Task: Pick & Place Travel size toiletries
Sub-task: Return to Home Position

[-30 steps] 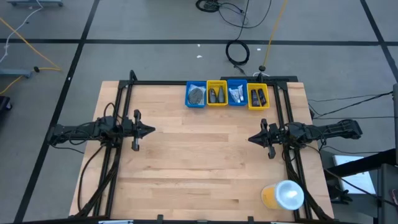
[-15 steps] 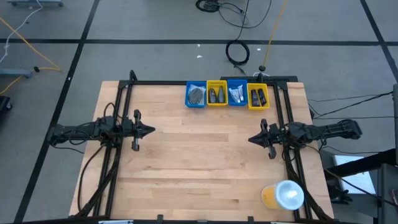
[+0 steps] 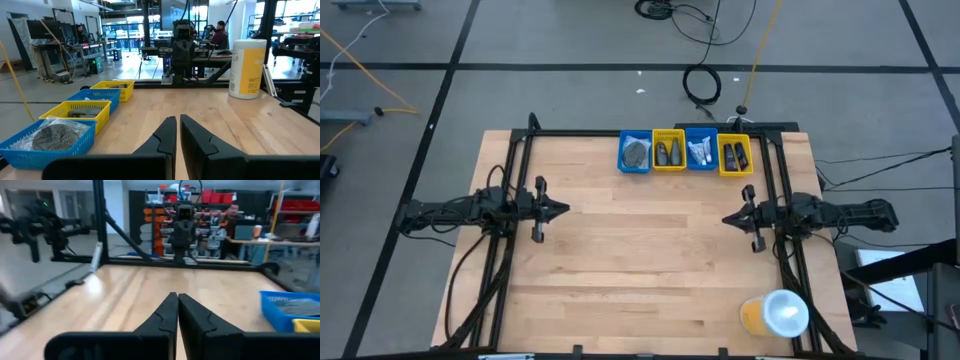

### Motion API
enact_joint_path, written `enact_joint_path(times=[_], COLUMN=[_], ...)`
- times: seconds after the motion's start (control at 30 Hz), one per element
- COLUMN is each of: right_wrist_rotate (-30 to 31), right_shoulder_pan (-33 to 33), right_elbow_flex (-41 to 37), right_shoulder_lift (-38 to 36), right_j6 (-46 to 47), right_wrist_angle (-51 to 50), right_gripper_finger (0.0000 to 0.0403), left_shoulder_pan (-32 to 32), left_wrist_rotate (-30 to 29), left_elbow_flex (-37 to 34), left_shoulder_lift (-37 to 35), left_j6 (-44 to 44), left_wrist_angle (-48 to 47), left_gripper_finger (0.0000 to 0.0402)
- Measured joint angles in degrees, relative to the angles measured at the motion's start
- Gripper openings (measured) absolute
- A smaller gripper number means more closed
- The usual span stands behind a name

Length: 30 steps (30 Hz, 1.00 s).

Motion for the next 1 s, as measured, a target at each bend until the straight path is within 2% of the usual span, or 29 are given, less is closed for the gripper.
enact_joint_path(times=[0.1,0.33,1.0], right_wrist_rotate=[0.13,-0.02,-0.05], right_shoulder_pan=[-1.56,-3.81,-3.88], right_elbow_flex=[0.00,0.00,0.00], right_shoulder_lift=[-0.04,-0.04,0.50], right_j6=[-2.93,-2.84,-2.87], right_wrist_angle=[-1.43,-1.77,0.50], right_gripper_finger=[0.0007,0.0007,0.0004], left_shoulder_pan=[0.00,0.01,0.00], left_wrist_rotate=[-0.02,-0.02,-0.02], left_elbow_flex=[0.00,0.00,0.00], left_shoulder_lift=[0.02,0.02,0.02], left_j6=[0.02,0.00,0.01], left_wrist_angle=[0.02,0.00,0.02], left_gripper_finger=[0.0026,0.0026,0.0026])
